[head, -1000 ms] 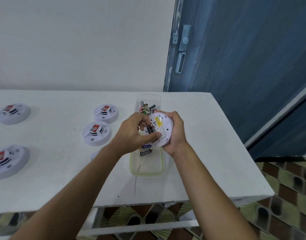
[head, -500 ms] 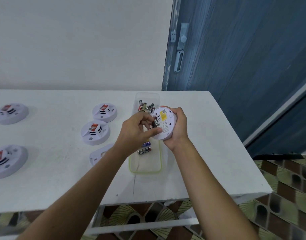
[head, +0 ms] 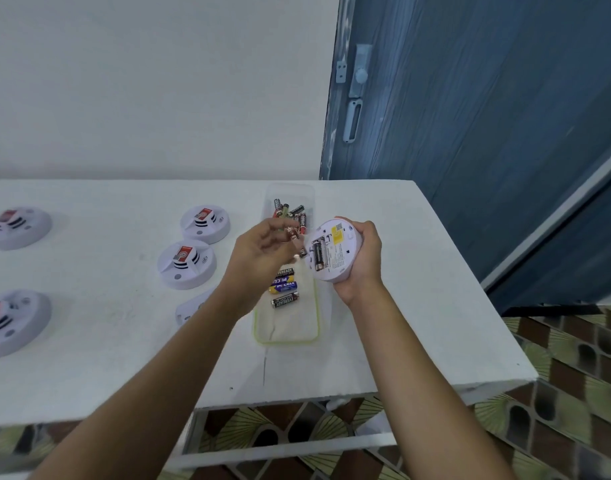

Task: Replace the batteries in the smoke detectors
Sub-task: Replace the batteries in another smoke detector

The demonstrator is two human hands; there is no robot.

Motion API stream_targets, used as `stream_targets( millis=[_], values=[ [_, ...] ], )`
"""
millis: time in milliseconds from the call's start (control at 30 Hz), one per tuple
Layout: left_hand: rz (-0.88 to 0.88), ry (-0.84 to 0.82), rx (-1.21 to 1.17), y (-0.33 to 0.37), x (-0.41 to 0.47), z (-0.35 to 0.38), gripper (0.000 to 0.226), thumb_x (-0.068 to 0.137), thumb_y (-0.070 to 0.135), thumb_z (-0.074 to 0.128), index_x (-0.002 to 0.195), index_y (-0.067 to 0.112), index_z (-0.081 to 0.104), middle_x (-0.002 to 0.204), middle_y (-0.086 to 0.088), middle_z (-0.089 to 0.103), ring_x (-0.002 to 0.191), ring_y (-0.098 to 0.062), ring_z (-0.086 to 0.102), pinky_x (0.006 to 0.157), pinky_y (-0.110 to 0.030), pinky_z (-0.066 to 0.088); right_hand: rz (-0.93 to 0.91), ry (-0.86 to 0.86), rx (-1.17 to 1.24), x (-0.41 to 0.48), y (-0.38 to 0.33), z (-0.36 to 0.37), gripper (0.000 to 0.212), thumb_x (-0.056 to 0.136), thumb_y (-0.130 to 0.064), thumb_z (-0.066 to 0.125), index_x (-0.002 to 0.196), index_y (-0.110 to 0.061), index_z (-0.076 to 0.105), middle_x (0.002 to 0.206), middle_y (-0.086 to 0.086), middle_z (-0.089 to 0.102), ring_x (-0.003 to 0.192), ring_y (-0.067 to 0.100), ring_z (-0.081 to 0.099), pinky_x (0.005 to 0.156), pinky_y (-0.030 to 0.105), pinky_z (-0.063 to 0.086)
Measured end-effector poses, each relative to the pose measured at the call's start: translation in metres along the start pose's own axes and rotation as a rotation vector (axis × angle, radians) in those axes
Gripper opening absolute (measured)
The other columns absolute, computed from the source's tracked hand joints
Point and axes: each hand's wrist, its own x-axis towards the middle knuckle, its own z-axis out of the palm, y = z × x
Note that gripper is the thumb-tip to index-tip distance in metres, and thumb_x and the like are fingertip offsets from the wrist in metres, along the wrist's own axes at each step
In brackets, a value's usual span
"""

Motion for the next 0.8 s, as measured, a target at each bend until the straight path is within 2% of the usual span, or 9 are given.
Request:
stream_targets(
  millis=[67,133,200,233,367,500,567,667,800],
  values=[
    [0.032,-0.082,0.259,-0.006,-0.001,-0.011,0.026,0.087,0.009,0.067,0.111,0.02,0.07,0.083,-0.008,0.067,0.074,-0.015,0.062,0.075,-0.026,0.052,0.003,0.047,0.017,0.001,0.0,-0.008,0.029,0.092,-0.033,0.042,0.081,-0.019,0.065,0.074,0.003,0.062,0.067,0.021,0.058,0.064,0.027,0.041],
    [0.077,-0.219,0.664,-0.012,-0.005,-0.017,0.028,0.086,0.018,0.067,0.111,0.028,0.071,0.079,0.003,0.066,0.073,-0.011,0.059,0.076,-0.021,0.046,0.013,0.067,0.051,0.002,0.0,-0.014,0.029,0.091,-0.033,0.042,0.079,-0.02,0.065,0.075,0.003,0.062,0.068,0.021,0.058,0.064,0.026,0.041],
    [0.138,-0.363,0.96,-0.017,-0.011,-0.016,0.035,0.082,0.02,0.072,0.116,0.026,0.07,0.094,0.005,0.071,0.085,-0.012,0.063,0.08,-0.014,0.04,0.021,0.074,0.072,0.002,0.001,-0.016,0.028,0.09,-0.033,0.043,0.08,-0.019,0.065,0.078,0.004,0.062,0.07,0.022,0.058,0.066,0.027,0.042],
    [0.14,-0.414,1.024,-0.019,-0.014,-0.015,0.039,0.08,0.02,0.075,0.118,0.024,0.069,0.101,0.004,0.072,0.091,-0.014,0.064,0.08,-0.012,0.039,0.028,0.071,0.076,0.002,0.002,-0.016,0.028,0.09,-0.033,0.043,0.08,-0.019,0.065,0.079,0.004,0.062,0.071,0.022,0.058,0.066,0.027,0.043],
    [0.088,-0.424,1.096,-0.024,-0.015,-0.015,0.037,0.078,0.027,0.079,0.113,0.018,0.07,0.101,0.001,0.07,0.092,-0.016,0.061,0.077,-0.019,0.042,0.043,0.033,0.077,0.001,0.004,-0.015,0.028,0.09,-0.033,0.043,0.081,-0.019,0.066,0.081,0.005,0.062,0.074,0.023,0.058,0.069,0.028,0.044],
    [0.164,-0.153,0.947,-0.02,-0.011,-0.014,0.034,0.081,0.028,0.076,0.111,0.015,0.066,0.099,0.005,0.061,0.086,-0.012,0.055,0.069,-0.014,0.037,0.056,0.001,0.047,0.0,0.006,-0.015,0.028,0.09,-0.034,0.043,0.084,-0.019,0.067,0.085,0.006,0.064,0.076,0.024,0.059,0.069,0.029,0.044],
    [0.234,-0.096,0.873,-0.012,-0.008,-0.012,0.048,0.08,0.029,0.075,0.125,0.018,0.06,0.115,0.005,0.06,0.095,-0.01,0.057,0.078,-0.018,0.045,0.065,-0.043,0.035,-0.003,0.005,-0.013,0.029,0.09,-0.034,0.044,0.084,-0.019,0.067,0.086,0.007,0.065,0.075,0.024,0.061,0.068,0.029,0.045],
    [0.272,-0.157,0.895,-0.002,-0.005,-0.006,0.06,0.079,0.033,0.076,0.134,0.019,0.057,0.134,0.004,0.059,0.116,-0.012,0.056,0.093,-0.025,0.049,0.098,-0.118,0.022,-0.006,0.004,-0.008,0.032,0.09,-0.033,0.043,0.079,-0.017,0.069,0.08,0.007,0.066,0.069,0.023,0.062,0.065,0.028,0.046],
    [0.242,-0.173,0.974,0.006,-0.006,-0.001,0.055,0.077,0.035,0.078,0.127,0.018,0.063,0.125,0.001,0.066,0.111,-0.016,0.061,0.093,-0.024,0.045,0.094,-0.139,-0.015,-0.007,0.005,-0.002,0.029,0.089,-0.032,0.044,0.087,-0.014,0.067,0.089,0.013,0.064,0.076,0.027,0.062,0.067,0.03,0.049]
  ],
)
